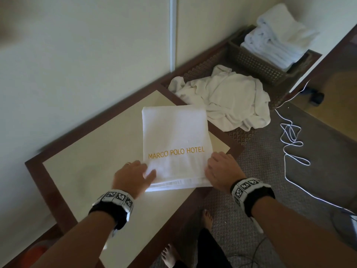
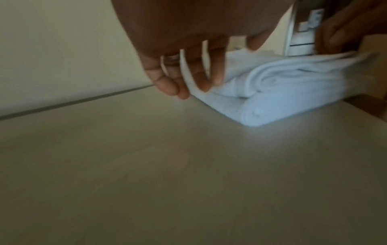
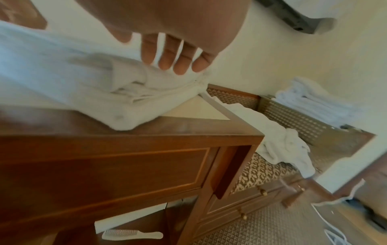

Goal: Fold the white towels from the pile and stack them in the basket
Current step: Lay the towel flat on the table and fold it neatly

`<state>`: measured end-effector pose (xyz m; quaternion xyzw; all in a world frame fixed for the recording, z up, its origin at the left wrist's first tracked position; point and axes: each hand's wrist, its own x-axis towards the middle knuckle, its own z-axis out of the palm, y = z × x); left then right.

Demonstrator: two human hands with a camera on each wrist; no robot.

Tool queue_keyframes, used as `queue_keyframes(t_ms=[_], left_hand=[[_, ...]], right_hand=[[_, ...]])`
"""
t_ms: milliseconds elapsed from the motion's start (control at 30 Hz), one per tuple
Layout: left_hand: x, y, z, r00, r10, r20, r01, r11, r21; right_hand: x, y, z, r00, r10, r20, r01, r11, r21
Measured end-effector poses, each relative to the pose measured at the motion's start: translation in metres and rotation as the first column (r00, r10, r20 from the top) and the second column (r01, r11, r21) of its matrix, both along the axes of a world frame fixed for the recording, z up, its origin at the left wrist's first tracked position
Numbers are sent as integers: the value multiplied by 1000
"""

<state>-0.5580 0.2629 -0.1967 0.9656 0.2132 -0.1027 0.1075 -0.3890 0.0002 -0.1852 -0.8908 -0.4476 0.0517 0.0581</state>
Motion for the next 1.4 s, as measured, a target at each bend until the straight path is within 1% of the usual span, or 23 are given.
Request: queue_keyframes(t_ms=[33,67,100,133,167,200,300,333,367,467,533,600,667,733,900,1000,1100,1167,1267,1400], left_hand=[[8,1,4,992,116,-42,-116,993,8],[15,2,5,975,207,-84,-209,978,-14],[21,2,5,955,271,-118,-279,959,-56],[26,1,3,938,318,-137,-333,937,-107],[31,0,-2,925,354,-139,-374,913,-163],[35,-2,-5,910,394,-132,-415,881,-229],[48,-8,-10,844,527,-95,-515,750,-415],[53,-10,-10,830,552,-86,-524,717,-460],[57,-12,-9,819,569,-74,-526,693,-493],[77,-22,8,798,602,12,-478,645,-596],[99,-32,25,802,592,80,-416,649,-637],[126,-42,43,809,571,142,-351,661,-663],[159,-55,58,811,551,197,-291,671,-682],[195,-74,72,816,524,244,-229,681,-695],[294,-150,100,829,459,319,-87,669,-738],[358,-202,107,833,423,357,-29,678,-735],[413,-248,111,842,403,358,8,654,-757],[452,-279,112,849,384,364,30,652,-757],[507,-318,120,853,355,382,68,650,-756],[575,-351,130,843,352,408,125,607,-784]], right_hand=[[5,5,0,992,-116,-55,116,993,-5],[8,9,-2,959,-241,-152,239,971,-29],[10,14,-4,897,-355,-264,351,934,-63],[11,18,-7,821,-437,-367,437,895,-88],[10,23,-10,758,-478,-444,487,867,-102],[9,29,-13,713,-500,-492,521,847,-106],[11,41,-20,609,-561,-560,606,785,-127],[15,43,-22,578,-577,-577,624,768,-143],[20,44,-22,562,-578,-591,625,765,-154],[41,43,-14,556,-545,-628,603,784,-147],[60,39,3,569,-536,-623,634,769,-81],[83,29,26,602,-529,-598,659,752,-1],[109,12,48,626,-527,-574,660,751,30],[140,-15,65,628,-532,-568,674,737,56],[224,-103,90,586,-547,-598,729,678,95],[277,-164,105,583,-554,-595,753,643,139],[326,-215,116,591,-568,-573,763,624,168],[362,-250,119,603,-581,-546,768,609,200],[408,-291,127,593,-608,-528,779,599,185],[472,-323,134,584,-642,-496,792,585,176]])
